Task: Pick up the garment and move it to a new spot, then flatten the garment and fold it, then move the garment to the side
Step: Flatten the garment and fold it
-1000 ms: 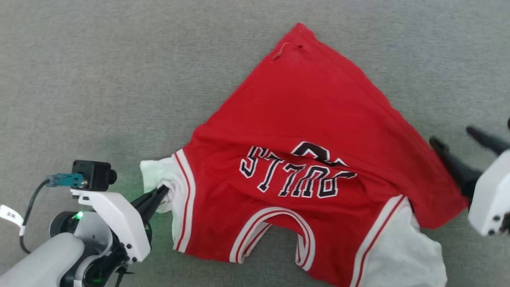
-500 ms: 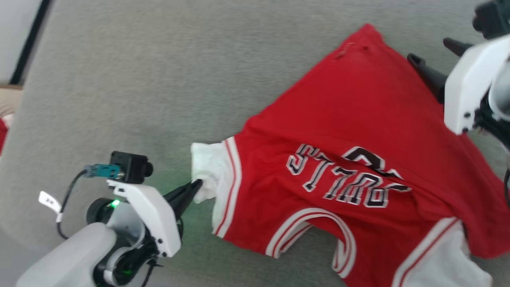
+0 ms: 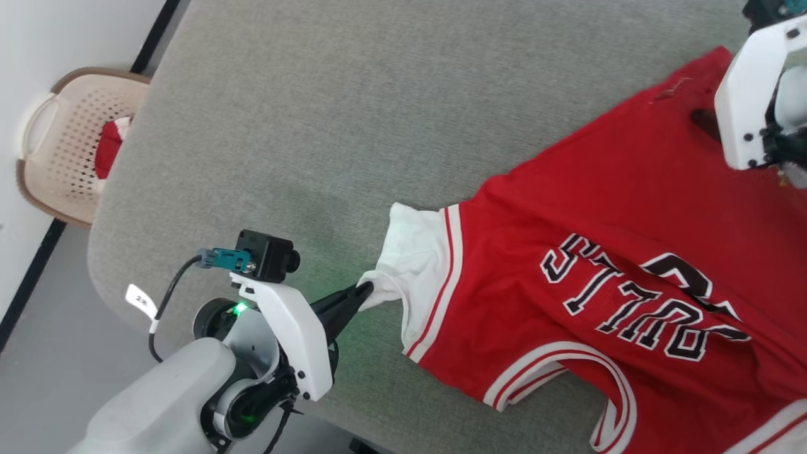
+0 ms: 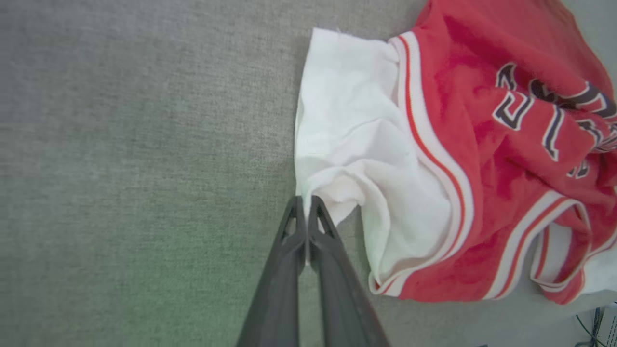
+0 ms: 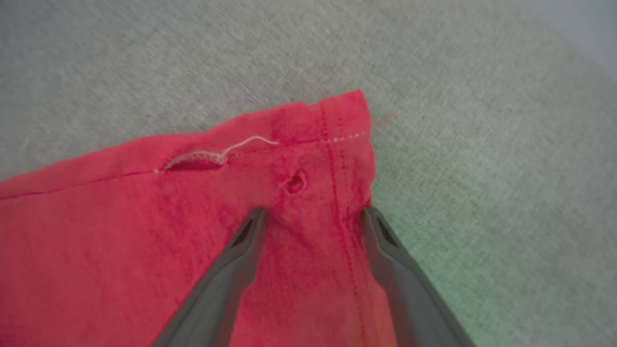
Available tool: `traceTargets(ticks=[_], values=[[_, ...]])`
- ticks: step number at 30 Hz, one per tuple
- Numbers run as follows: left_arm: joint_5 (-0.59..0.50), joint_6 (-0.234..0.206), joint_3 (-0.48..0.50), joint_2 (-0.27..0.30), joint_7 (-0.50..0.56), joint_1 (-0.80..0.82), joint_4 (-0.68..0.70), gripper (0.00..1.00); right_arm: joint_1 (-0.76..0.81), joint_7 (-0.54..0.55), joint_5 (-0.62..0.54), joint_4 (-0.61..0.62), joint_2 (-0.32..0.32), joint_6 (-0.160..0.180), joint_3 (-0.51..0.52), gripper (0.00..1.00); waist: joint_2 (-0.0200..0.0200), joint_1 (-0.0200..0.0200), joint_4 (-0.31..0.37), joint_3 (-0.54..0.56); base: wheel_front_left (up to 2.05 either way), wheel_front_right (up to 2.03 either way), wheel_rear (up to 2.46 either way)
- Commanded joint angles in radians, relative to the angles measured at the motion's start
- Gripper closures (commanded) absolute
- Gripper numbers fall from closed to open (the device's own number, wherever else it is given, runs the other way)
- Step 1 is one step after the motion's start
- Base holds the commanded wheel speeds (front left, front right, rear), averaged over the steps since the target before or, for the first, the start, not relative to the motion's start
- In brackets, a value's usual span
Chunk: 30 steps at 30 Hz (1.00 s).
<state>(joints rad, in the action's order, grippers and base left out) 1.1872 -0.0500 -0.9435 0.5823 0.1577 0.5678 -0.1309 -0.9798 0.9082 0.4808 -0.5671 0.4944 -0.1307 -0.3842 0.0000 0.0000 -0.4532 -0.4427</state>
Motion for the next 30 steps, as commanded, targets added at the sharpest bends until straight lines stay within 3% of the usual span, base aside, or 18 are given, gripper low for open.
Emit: traceTargets(ticks=[1,6,7,8,16,24,30], values=[[0.0,0.009,-0.002,-0.009,-0.005,0.009,-0.01,1.0,-0.004,0.027,0.004,-0.043,0.003,0.0,-0.025,0.0,0.0,0.0,-0.015,-0.009,0.0,0.0,0.0],[0.012,0.026,0.0,-0.025,-0.011,0.013,-0.04,1.0,0.054,0.154,0.054,-0.187,-0.004,0.0,-0.114,0.02,0.0,0.0,-0.019,-0.011,0.0,0.0,0.0],[0.013,0.028,0.001,-0.027,-0.011,0.015,-0.046,1.0,0.057,0.166,0.059,-0.199,0.0,0.0,-0.13,0.55,0.0,0.0,-0.018,-0.011,0.0,0.0,0.0],[0.013,0.03,0.002,-0.027,-0.011,0.018,-0.051,1.0,0.056,0.168,0.069,-0.206,0.004,0.0,-0.136,1.0,0.0,0.0,-0.016,-0.011,0.0,0.0,0.0],[0.002,0.023,0.03,0.037,0.021,0.071,-0.056,1.0,-0.054,0.027,0.114,-0.113,0.039,0.0,-0.142,1.0,0.0,0.0,0.052,0.014,0.0,0.0,0.0],[-0.031,-0.013,0.089,0.189,0.115,0.207,-0.012,1.0,-0.104,-0.071,0.161,0.03,0.057,0.0,-0.119,1.0,0.0,0.0,0.161,0.067,0.0,0.0,0.0],[-0.054,-0.031,0.126,0.27,0.2,0.323,0.019,1.0,-0.104,-0.102,0.164,0.136,0.081,0.0,-0.078,1.0,0.0,0.0,0.228,0.1,0.0,0.0,0.0]])
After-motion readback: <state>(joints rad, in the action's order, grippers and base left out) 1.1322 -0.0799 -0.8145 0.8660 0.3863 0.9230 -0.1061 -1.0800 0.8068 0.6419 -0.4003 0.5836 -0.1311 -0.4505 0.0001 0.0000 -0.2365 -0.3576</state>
